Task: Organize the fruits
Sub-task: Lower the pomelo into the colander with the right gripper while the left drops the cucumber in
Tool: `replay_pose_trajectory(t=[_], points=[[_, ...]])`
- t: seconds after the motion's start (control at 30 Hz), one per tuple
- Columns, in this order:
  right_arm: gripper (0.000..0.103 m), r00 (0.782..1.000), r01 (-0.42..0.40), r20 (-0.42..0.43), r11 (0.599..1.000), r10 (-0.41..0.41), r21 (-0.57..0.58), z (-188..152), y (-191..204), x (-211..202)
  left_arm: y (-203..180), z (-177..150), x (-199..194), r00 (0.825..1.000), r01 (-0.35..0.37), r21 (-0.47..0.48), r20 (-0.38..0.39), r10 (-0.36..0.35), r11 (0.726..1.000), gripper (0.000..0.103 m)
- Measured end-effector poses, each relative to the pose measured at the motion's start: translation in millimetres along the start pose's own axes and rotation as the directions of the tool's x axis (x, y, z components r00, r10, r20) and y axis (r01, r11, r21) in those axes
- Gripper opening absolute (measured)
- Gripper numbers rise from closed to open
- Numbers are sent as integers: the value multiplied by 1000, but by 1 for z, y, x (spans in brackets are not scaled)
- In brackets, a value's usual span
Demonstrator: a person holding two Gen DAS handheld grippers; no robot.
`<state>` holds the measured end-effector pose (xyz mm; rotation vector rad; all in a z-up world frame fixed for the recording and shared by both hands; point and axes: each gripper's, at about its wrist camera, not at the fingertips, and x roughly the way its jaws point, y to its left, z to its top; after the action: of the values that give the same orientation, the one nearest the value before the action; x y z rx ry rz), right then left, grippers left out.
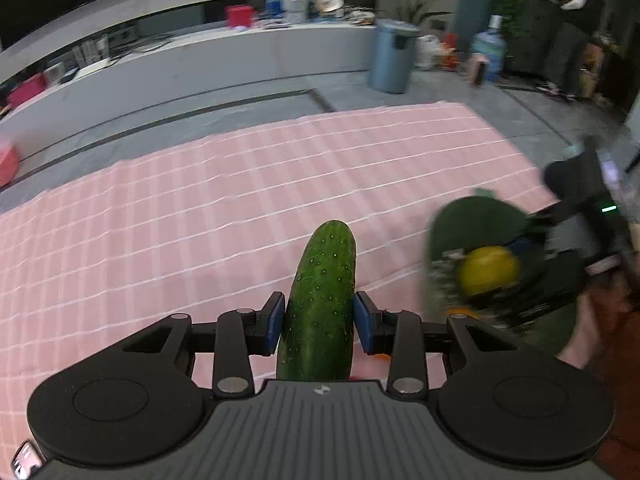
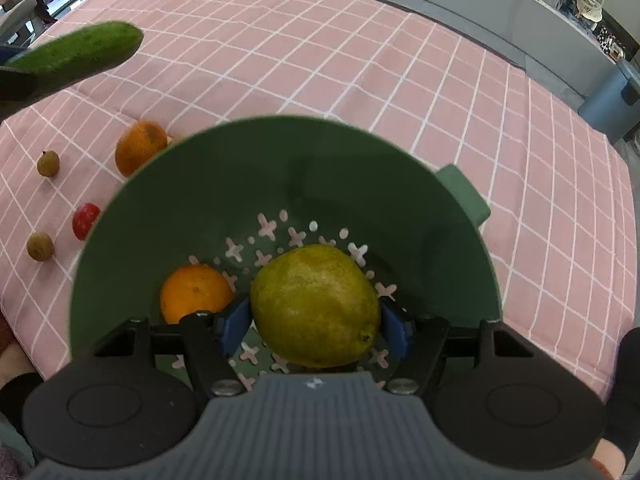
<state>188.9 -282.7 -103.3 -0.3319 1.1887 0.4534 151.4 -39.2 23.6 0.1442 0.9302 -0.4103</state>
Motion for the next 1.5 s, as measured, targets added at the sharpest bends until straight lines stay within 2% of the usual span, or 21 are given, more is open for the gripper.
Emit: replay_pose_trajectory(t=[0.2, 0.23, 0.27, 0.3, 0.43, 0.57, 0.7, 0.83, 1.0, 1.43, 1.5], points=[[67, 1000, -17, 25, 1000, 17, -4, -6, -3, -4, -45, 17, 10, 999, 42, 107, 7, -43, 993, 42], [72, 999, -21, 38, 1000, 21, -9, -7, -3, -8, -53, 19, 13, 999, 46, 130, 3, -47, 990, 42], [81, 998, -23, 51, 1000, 23, -13, -8, -3, -12, -60, 20, 17, 999, 50, 147, -2, -51, 988, 42], [84, 998, -14, 66, 1000, 15, -18, -9, -3, -17, -66, 20, 20, 998, 56, 165, -10, -55, 985, 42], [84, 996, -9, 84, 1000, 11, -25, -15, -7, -30, -91, 23, 34, 996, 79, 190, -65, -68, 979, 42], [84, 995, -12, 102, 999, 15, -36, -27, -12, -44, -109, 25, 51, 990, 71, 118, -128, -56, 991, 42], [84, 993, -12, 113, 999, 18, -47, -37, -12, -49, -119, 20, 68, 984, 57, -6, -170, -58, 998, 42], [84, 992, -17, 126, 998, 23, -52, -44, -12, -52, -128, 15, 81, 982, -4, -82, -191, -12, 997, 41], [84, 991, -18, 130, 998, 26, -65, -46, -10, -48, -131, 16, 87, 979, -63, -106, -198, 41, 992, 41], [84, 994, 8, 108, 995, 3, -104, -40, 3, -46, -111, 27, 100, 969, -45, -189, -247, -3, 981, 42], [85, 994, 11, 105, 995, 0, -103, -39, 4, -47, -111, 27, 100, 971, -48, -176, -239, 5, 983, 42]])
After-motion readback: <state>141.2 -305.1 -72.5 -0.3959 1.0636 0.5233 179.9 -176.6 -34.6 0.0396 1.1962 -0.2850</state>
